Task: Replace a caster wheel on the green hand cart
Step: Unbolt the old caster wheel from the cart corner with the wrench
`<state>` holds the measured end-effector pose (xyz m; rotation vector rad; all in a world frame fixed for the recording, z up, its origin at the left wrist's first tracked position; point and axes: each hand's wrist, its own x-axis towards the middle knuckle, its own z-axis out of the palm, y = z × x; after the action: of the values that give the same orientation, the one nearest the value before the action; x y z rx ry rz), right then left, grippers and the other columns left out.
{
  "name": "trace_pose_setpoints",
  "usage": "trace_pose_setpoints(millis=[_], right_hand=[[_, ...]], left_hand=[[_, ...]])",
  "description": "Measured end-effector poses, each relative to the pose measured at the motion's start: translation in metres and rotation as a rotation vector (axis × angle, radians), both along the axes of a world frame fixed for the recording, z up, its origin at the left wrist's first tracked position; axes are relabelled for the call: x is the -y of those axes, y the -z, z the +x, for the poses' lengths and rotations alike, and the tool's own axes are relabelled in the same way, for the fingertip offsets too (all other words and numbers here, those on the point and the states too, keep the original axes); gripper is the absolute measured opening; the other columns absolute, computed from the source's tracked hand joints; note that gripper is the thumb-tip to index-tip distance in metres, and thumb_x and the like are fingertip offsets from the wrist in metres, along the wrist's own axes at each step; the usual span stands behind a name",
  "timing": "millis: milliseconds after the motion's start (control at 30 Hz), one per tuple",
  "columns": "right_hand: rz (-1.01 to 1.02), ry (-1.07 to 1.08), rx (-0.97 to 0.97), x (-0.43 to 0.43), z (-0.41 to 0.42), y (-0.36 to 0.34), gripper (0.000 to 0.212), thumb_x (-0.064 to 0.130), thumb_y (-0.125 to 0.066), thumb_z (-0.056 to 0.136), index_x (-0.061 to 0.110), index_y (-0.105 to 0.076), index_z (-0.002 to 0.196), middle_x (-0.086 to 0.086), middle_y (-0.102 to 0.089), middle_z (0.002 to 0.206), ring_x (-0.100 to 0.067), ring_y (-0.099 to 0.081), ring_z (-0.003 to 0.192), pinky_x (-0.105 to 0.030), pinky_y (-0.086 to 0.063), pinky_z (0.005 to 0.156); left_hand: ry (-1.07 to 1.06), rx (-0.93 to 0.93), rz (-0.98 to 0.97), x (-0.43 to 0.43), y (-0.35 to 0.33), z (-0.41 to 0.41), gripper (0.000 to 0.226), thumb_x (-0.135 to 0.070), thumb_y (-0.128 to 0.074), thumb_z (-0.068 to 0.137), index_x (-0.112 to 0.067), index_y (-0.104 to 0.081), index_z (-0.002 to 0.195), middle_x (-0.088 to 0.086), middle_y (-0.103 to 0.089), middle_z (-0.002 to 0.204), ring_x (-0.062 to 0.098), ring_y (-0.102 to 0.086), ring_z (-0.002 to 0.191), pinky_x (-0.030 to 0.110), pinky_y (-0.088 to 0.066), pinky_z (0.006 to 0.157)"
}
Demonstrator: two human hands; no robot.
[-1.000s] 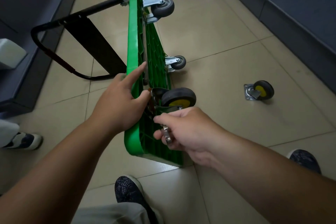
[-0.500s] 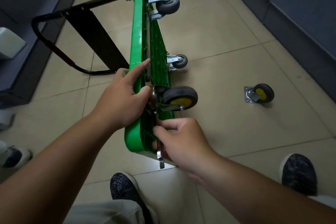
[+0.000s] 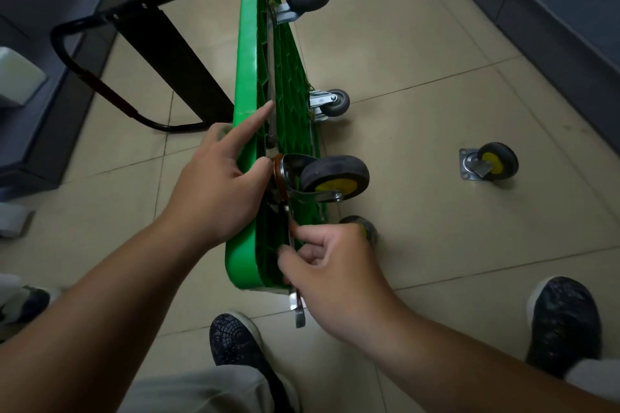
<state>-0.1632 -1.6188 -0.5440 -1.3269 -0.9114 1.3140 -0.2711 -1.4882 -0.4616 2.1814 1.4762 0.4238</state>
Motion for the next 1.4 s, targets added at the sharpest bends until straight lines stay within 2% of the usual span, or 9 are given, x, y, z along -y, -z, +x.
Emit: trace_pose_setpoints(millis=[133, 367, 500, 633, 733, 867, 1100, 1233, 1400], right_hand=[[-0.037, -0.154, 0.451, 0.034, 0.022, 0.058, 0.046, 0.009, -0.060, 0.099, 0.033, -0.063, 0.138, 0.015, -0.046, 0.071, 0.001, -0.050, 0.066, -0.009, -0.033, 0.059], [-0.096, -0.245, 0.705, 0.074, 0.058, 0.140, 0.047, 0.012, -0.062, 0.100, 0.032, -0.058, 0.143, 0.017, -0.054, 0.089, 0.000, -0.055, 0.083, -0.013, -0.042, 0.075], [-0.049, 0.027, 0.554, 0.049, 0.049, 0.110, 0.052, 0.013, -0.061, 0.099, 0.044, -0.056, 0.141, 0.026, -0.059, 0.081, 0.002, -0.056, 0.067, -0.013, -0.042, 0.063], [0.031, 0.117, 0.334, 0.029, 0.026, 0.045, 0.033, 0.041, -0.049, 0.099, 0.055, -0.059, 0.127, 0.022, -0.074, 0.105, -0.010, -0.071, 0.099, -0.024, -0.058, 0.077], [-0.023, 0.103, 0.229, 0.028, 0.011, 0.020, 0.035, 0.038, -0.048, 0.102, 0.043, -0.064, 0.133, 0.006, -0.077, 0.101, -0.017, -0.071, 0.092, -0.024, -0.055, 0.072], [-0.195, 0.143, 0.058, 0.025, 0.004, 0.000, 0.034, 0.026, -0.053, 0.105, 0.025, -0.067, 0.135, 0.030, -0.069, 0.075, 0.011, -0.065, 0.074, -0.003, -0.043, 0.064], [-0.345, 0.140, -0.119, 0.004, 0.000, -0.024, 0.021, 0.020, -0.058, 0.100, 0.022, -0.079, 0.098, 0.009, -0.061, 0.059, -0.012, -0.054, 0.056, -0.026, -0.043, 0.054], [-0.356, 0.112, -0.181, -0.012, 0.013, -0.042, 0.021, 0.012, -0.064, 0.097, 0.011, -0.076, 0.080, 0.003, -0.062, 0.052, -0.006, -0.050, 0.039, -0.016, -0.038, 0.042], [-0.360, 0.032, -0.093, -0.031, 0.022, -0.048, 0.019, 0.015, -0.064, 0.094, 0.003, -0.068, 0.080, -0.012, -0.060, 0.068, -0.022, -0.048, 0.059, -0.033, -0.040, 0.057]], left_hand=[[0.001, 0.011, -0.011, -0.001, 0.000, 0.002, 0.063, -0.033, -0.052, 0.100, -0.065, -0.031, 0.150, -0.008, -0.046, 0.128, 0.002, -0.052, 0.097, 0.030, -0.052, 0.081], [-0.012, 0.013, -0.001, -0.004, 0.002, 0.004, 0.067, -0.051, -0.044, 0.084, -0.066, -0.032, 0.149, -0.011, -0.046, 0.125, 0.001, -0.049, 0.101, 0.028, -0.047, 0.082], [-0.017, 0.005, 0.000, -0.003, 0.001, 0.004, 0.067, -0.050, -0.044, 0.084, -0.068, -0.032, 0.147, -0.010, -0.046, 0.123, -0.004, -0.048, 0.101, 0.022, -0.045, 0.082], [-0.027, 0.011, -0.010, -0.002, -0.001, 0.005, 0.067, -0.050, -0.044, 0.083, -0.069, -0.032, 0.146, -0.010, -0.046, 0.124, -0.003, -0.049, 0.102, 0.029, -0.048, 0.085], [-0.036, 0.011, -0.017, 0.000, -0.002, 0.006, 0.066, -0.051, -0.044, 0.084, -0.070, -0.032, 0.146, -0.010, -0.045, 0.122, 0.000, -0.049, 0.098, 0.035, -0.052, 0.086], [-0.049, -0.006, -0.005, 0.000, -0.004, 0.008, 0.065, -0.053, -0.044, 0.084, -0.069, -0.033, 0.146, -0.008, -0.044, 0.118, 0.000, -0.048, 0.095, 0.040, -0.051, 0.090], [-0.058, -0.006, -0.021, 0.002, -0.006, 0.009, 0.064, -0.056, -0.045, 0.086, -0.068, -0.032, 0.147, -0.007, -0.043, 0.119, 0.014, -0.049, 0.103, 0.044, -0.051, 0.094], [-0.031, -0.016, 0.023, -0.002, -0.001, 0.007, 0.059, -0.041, -0.054, 0.100, -0.065, -0.032, 0.150, -0.004, -0.046, 0.122, 0.013, -0.047, 0.102, 0.035, -0.040, 0.084], [-0.024, -0.009, 0.024, -0.004, 0.002, 0.006, 0.060, -0.041, -0.054, 0.100, -0.064, -0.032, 0.150, -0.003, -0.046, 0.123, 0.015, -0.048, 0.104, 0.033, -0.039, 0.082]])
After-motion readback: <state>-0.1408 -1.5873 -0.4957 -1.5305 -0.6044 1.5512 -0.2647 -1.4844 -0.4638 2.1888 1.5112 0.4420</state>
